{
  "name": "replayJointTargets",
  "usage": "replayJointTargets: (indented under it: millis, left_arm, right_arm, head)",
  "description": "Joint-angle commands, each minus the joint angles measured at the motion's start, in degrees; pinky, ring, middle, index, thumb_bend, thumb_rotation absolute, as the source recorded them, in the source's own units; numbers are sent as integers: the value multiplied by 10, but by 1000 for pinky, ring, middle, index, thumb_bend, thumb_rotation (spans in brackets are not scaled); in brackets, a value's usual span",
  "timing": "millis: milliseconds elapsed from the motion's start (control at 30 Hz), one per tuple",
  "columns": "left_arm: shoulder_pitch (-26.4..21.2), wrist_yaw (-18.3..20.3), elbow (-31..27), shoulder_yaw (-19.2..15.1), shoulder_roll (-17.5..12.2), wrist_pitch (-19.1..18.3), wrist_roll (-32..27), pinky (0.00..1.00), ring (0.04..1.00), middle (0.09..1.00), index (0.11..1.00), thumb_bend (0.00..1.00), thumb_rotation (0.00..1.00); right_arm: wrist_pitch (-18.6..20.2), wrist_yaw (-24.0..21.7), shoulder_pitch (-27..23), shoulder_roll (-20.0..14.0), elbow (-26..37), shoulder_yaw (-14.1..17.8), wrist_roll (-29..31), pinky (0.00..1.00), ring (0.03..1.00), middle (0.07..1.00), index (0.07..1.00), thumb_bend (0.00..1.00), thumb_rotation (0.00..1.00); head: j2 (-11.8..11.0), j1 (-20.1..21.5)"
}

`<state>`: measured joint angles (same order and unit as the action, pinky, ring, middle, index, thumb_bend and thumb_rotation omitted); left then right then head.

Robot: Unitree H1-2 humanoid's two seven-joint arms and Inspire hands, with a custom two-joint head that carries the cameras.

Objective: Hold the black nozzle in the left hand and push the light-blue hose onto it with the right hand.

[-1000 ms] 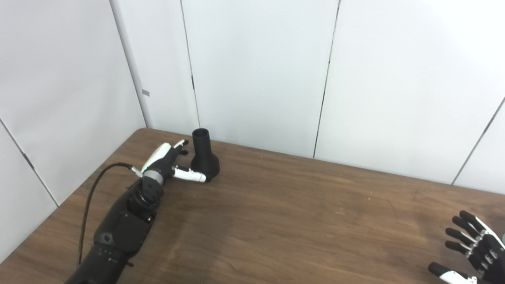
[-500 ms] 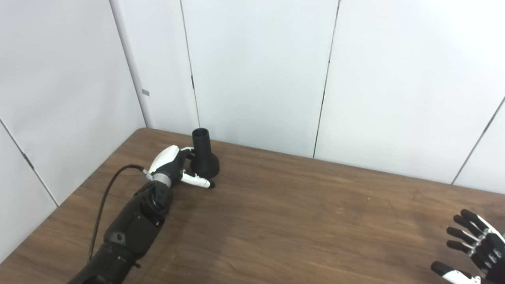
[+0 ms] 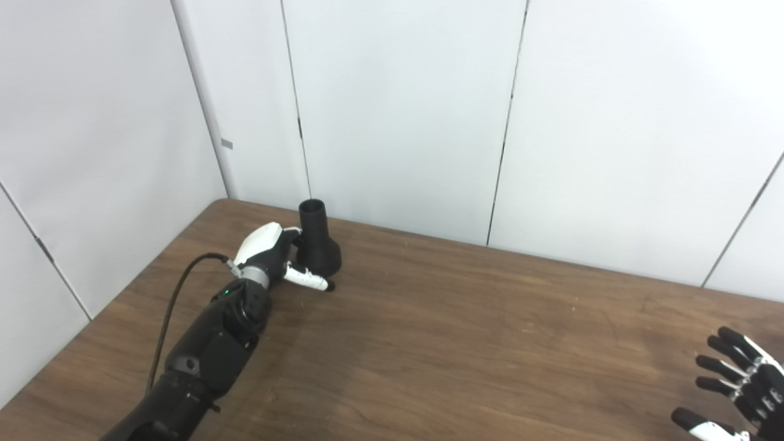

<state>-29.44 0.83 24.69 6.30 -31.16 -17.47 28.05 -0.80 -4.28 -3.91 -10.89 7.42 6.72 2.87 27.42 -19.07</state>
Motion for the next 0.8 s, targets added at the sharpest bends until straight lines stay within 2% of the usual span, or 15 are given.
replayJointTargets:
  millis: [0,133,200,367,400,433,533,667,767]
  left_arm:
    - [-22,-2,-10,-7,-9,15,-7,1000,857,725,663,922,225]
    - [-20,-9,-11,-12,-6,31,-16,1000,778,601,616,889,168]
    - [-19,-17,-9,-15,-4,43,-17,1000,731,569,578,876,136]
    - [-20,-27,-1,-21,0,59,-23,1000,633,539,549,859,110]
    - [-20,-30,2,-22,1,66,-25,1000,630,535,520,695,89]
    - [-20,-33,4,-23,1,73,-26,1000,632,526,498,580,74]
    - [-17,-40,8,-25,2,88,-27,1000,644,506,488,531,66]
    - [-12,-45,6,-23,1,102,-21,1000,681,473,504,525,6]
    - [-12,-46,10,-20,-1,111,-16,1000,675,469,504,525,0]
  right_arm:
    - [-10,7,-10,-5,24,7,-1,661,755,835,835,751,137]
    - [-8,6,-10,-4,25,5,-1,659,753,833,834,747,141]
    - [-5,5,-9,-4,26,5,-2,661,754,834,834,744,141]
    - [-2,5,-8,-5,31,4,-4,666,757,836,836,742,138]
    - [-2,5,-8,-5,31,4,-4,667,758,836,837,742,136]
    - [-2,4,-8,-5,31,4,-4,668,758,837,837,741,135]
    - [-2,4,-9,-6,31,4,-4,670,759,837,837,741,135]
    - [-1,3,-9,-8,33,6,-2,679,759,837,838,737,137]
    - [0,4,-10,-8,34,6,-4,678,758,837,838,736,142]
  head:
    - [1,0]
    - [2,0]
    - [5,0]
    - [8,-1]
    - [8,-1]
    - [9,-1]
    - [10,-1]
    - [12,0]
    - [14,2]
